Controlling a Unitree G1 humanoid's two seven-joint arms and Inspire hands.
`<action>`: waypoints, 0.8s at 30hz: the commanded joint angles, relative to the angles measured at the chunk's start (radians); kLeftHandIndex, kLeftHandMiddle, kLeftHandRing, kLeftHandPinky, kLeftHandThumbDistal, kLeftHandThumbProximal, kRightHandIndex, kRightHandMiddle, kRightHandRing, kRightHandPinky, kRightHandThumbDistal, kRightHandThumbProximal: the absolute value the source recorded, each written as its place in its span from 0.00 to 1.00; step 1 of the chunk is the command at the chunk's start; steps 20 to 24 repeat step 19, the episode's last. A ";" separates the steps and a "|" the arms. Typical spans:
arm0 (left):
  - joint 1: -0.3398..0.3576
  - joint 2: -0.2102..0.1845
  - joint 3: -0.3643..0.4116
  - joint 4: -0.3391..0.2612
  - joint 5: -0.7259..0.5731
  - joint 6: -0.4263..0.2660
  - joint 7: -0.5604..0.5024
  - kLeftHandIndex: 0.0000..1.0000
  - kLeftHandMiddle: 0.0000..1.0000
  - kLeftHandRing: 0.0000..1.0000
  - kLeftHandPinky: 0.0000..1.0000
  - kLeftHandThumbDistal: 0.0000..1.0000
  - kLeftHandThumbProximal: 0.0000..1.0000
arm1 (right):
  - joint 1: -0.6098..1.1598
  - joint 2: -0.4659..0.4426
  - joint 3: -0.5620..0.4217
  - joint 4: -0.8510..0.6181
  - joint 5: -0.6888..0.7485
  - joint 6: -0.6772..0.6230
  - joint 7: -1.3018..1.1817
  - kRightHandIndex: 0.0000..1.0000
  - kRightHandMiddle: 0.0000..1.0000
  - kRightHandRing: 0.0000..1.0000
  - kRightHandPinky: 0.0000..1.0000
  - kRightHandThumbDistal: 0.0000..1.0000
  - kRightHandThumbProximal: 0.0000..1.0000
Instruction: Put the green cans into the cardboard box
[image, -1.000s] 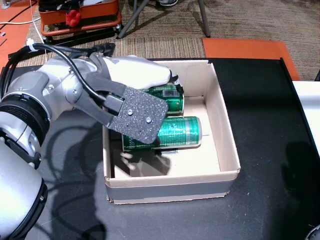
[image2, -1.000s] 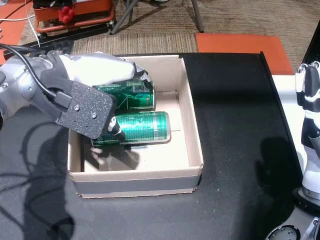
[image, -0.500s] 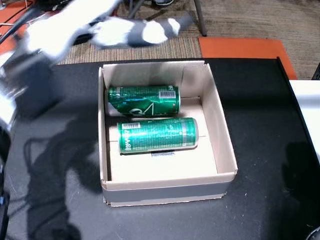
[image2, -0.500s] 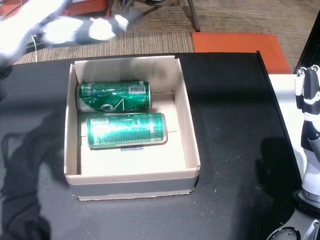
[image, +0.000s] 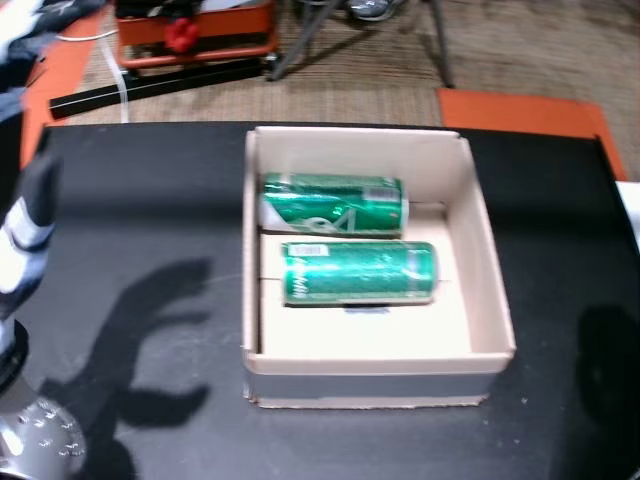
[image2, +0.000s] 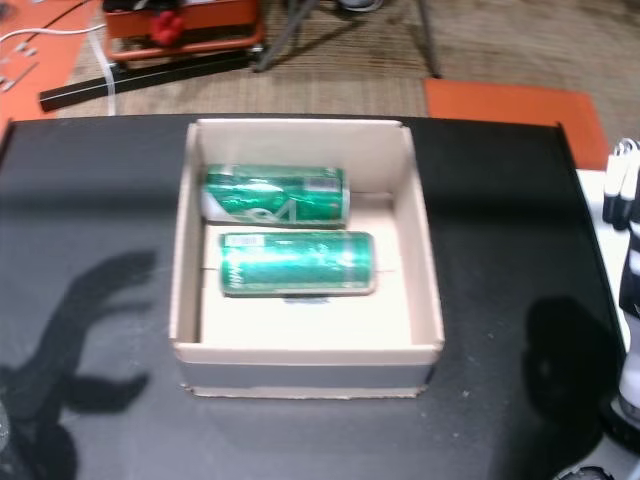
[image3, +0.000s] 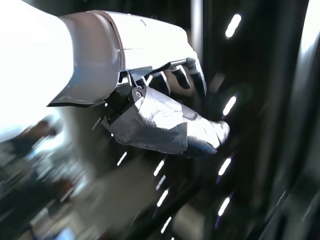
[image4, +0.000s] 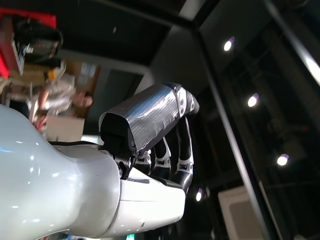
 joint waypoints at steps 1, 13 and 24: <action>0.026 -0.038 0.031 -0.035 -0.025 0.035 -0.046 0.71 0.77 0.85 0.80 0.63 0.88 | 0.007 0.007 -0.020 -0.007 -0.003 -0.048 0.004 0.13 0.18 0.27 0.35 0.76 0.20; -0.069 -0.174 0.314 -0.072 -0.185 0.179 -0.439 0.74 0.82 0.95 0.90 0.57 0.99 | -0.111 0.089 -0.102 0.067 0.134 -0.398 0.168 0.46 0.60 0.67 0.70 0.90 0.69; -0.112 -0.202 0.434 -0.043 -0.232 0.309 -0.603 0.73 0.80 0.93 0.87 0.56 0.94 | -0.071 0.118 -0.076 0.022 0.146 -0.373 0.141 0.56 0.71 0.77 0.76 0.87 0.69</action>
